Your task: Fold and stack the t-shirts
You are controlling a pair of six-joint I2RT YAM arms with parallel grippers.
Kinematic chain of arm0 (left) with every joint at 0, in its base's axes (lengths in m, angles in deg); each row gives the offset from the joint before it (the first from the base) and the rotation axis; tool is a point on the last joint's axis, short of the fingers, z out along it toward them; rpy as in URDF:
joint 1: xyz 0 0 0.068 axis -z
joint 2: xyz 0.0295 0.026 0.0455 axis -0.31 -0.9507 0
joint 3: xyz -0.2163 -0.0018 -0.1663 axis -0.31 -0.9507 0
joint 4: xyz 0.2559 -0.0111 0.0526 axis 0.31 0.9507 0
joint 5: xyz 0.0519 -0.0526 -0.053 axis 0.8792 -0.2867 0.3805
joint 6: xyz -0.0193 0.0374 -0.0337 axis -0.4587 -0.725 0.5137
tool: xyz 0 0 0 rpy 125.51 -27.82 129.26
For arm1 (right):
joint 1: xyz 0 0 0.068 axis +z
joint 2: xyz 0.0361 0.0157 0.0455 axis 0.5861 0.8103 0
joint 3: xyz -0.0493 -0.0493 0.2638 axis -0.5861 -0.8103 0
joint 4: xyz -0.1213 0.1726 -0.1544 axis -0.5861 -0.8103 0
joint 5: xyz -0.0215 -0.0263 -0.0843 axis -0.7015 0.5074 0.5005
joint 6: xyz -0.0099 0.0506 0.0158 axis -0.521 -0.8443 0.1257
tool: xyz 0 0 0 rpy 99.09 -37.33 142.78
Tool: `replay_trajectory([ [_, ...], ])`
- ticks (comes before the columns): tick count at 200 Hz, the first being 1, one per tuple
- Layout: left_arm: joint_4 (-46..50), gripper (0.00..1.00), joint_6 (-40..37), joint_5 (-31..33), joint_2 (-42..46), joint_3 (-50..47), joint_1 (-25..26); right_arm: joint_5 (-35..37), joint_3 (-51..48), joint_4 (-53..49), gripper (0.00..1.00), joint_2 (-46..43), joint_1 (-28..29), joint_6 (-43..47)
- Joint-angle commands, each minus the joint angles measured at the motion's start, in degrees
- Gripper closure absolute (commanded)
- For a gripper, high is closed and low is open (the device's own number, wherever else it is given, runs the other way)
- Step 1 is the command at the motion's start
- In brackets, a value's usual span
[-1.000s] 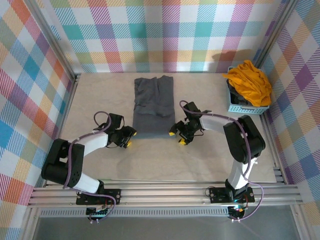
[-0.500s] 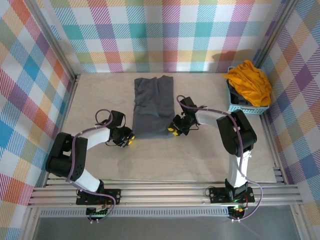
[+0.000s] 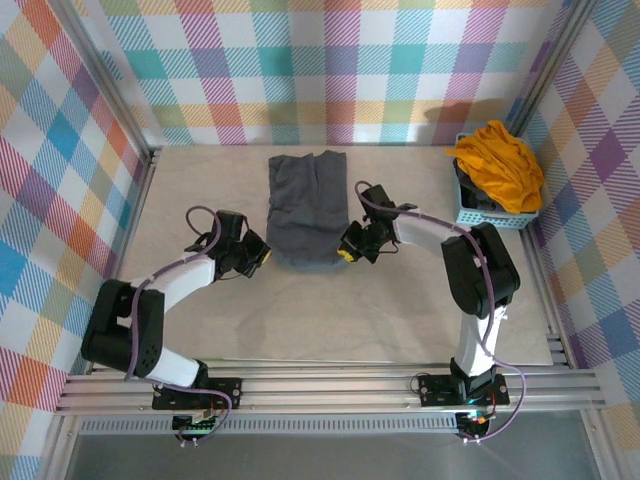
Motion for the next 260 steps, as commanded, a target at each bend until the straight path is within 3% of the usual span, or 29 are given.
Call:
replay_trajectory([
  [1, 3.04, 1.0, -1.39, -0.13, 3.75, 1.33, -0.47, 0.27, 2.37, -3.67, 1.0, -4.61, -0.72, 1.95],
  [58, 8.91, 1.0, 0.11, -2.28, 20.06, -7.97, 0.52, -1.97, -3.38, -7.05, 1.0, -11.68, -0.02, 3.7],
  [140, 16.05, 1.0, 8.87, 1.22, 44.04, -25.84, 13.24, -2.57, -24.46, -2.04, 1.0, -20.62, 8.07, 0.48],
  [206, 19.54, 1.0, 8.34, 7.54, 50.86, -16.46, 16.48, 2.83, -17.06, -11.67, 1.0, -27.81, 9.14, -0.11],
  [260, 16.64, 1.0, 4.96, 12.59, 38.61, -1.26, 15.91, 0.74, -2.15, -16.66, 1.0, -23.46, 3.51, 1.32],
])
